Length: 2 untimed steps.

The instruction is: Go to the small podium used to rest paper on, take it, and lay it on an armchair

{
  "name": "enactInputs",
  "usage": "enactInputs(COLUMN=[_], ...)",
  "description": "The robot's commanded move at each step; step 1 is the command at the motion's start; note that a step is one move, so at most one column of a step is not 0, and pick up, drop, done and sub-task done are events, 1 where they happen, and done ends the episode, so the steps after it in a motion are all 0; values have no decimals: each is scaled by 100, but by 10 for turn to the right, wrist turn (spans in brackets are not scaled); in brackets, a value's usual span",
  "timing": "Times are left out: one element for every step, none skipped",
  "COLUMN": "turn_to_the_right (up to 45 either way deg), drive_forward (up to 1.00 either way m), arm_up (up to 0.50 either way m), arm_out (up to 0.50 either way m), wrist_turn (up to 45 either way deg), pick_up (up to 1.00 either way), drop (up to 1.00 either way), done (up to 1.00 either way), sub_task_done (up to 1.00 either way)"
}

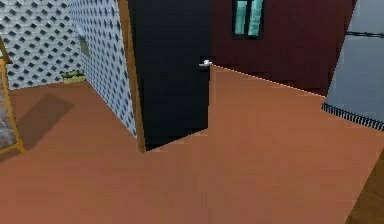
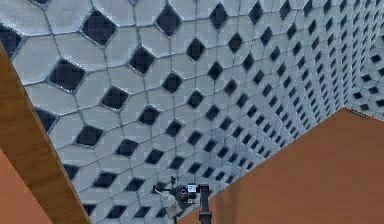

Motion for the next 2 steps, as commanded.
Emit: enactInputs(turn_to_the_right=[0,0], drive_forward=[0,0], arm_up=[-30,0], arm_out=[0,0], wrist_turn=[0,0], pick_up=[0,100], drop=[0,0], done=[0,0], sub_task_done=[0,0])
